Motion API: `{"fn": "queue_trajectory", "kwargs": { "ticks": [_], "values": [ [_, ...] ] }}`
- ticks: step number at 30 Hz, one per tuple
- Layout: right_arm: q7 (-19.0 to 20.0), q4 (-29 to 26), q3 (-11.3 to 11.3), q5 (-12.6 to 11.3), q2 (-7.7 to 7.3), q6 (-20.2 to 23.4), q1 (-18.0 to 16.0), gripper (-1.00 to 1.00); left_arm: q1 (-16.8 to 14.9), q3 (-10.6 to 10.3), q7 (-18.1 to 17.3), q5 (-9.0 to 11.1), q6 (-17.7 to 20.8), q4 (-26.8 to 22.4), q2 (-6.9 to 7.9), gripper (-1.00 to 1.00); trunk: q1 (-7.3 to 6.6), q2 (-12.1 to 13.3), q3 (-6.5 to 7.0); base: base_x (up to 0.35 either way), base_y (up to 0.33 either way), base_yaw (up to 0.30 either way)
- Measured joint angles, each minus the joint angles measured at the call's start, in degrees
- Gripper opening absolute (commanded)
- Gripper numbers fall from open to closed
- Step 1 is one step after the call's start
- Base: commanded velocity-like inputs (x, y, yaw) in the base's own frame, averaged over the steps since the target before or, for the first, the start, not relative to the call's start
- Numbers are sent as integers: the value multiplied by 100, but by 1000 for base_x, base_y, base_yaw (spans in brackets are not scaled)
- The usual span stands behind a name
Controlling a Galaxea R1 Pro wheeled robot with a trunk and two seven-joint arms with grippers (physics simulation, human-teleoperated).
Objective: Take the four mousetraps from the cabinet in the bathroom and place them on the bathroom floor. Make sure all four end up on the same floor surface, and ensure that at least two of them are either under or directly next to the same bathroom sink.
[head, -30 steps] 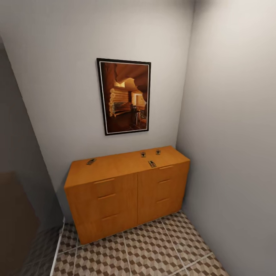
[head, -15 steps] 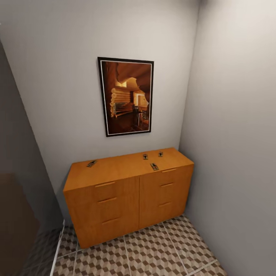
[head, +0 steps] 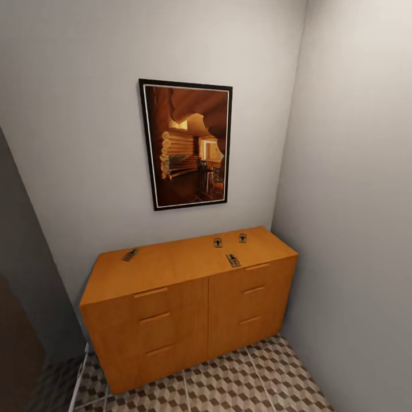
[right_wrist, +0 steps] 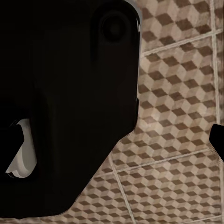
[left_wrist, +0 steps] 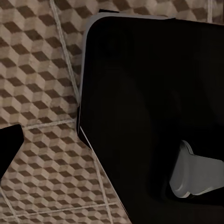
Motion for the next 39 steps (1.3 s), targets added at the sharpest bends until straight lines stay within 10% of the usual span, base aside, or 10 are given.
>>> {"fn": "queue_trajectory", "kwargs": {
  "ticks": [39],
  "values": [
    [-8, 0, 0, -2, 0, 0, 0, 100, 0, 8, 3, 8, -4, 1, 0, 100, 3, 1, 1, 121, 0, 133]
  ]
}}
